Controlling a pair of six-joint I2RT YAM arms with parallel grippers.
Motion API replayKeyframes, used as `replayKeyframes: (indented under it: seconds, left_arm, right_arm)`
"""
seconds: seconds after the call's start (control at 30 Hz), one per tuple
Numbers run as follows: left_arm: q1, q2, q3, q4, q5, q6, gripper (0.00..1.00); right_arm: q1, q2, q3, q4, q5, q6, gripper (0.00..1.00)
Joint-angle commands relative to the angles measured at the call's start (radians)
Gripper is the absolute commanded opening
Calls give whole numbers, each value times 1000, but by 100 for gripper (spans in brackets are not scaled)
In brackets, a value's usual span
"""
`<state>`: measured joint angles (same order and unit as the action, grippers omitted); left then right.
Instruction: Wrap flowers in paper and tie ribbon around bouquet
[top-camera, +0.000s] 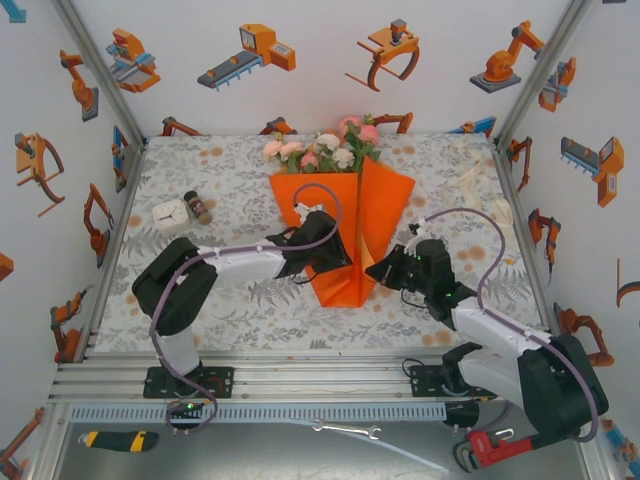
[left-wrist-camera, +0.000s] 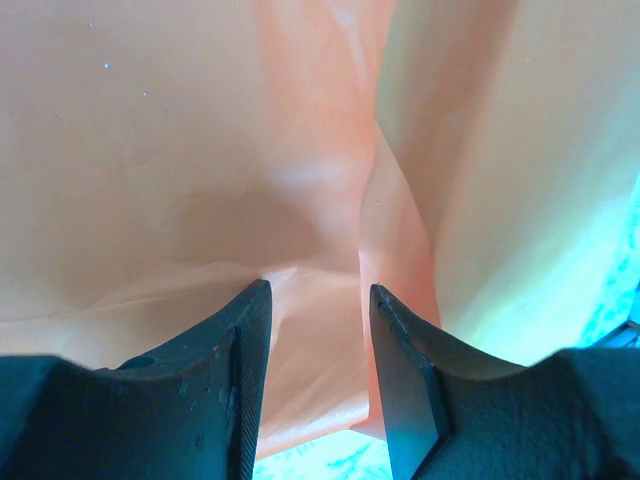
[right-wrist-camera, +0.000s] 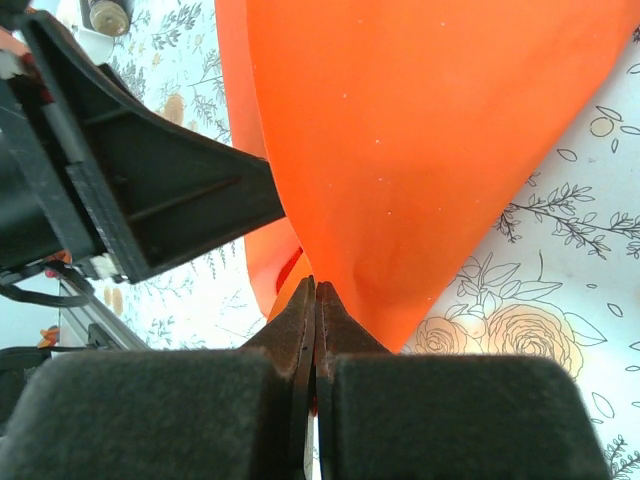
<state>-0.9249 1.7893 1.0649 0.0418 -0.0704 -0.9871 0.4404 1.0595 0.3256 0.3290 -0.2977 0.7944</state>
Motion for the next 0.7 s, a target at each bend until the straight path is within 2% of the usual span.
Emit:
replayKeyframes:
  seconds: [0.0,0.13,0.43,0.67]
  left_arm:
    - [6,-66,-31,-34,-26,11,45]
    - [1,-61,-40,-70,-46,60,45]
    - [-38,-67,-116,-52,-44,30,40]
    - [-45,-10,-148,5,-39,-12,39]
  right_arm:
    - [5,-18,12,16,17,-22,0]
    - [5,-10,19,19,10,-20,0]
    - [5,-10,36,17,0,-12,0]
    - [32,30,70,130,-109,38,0]
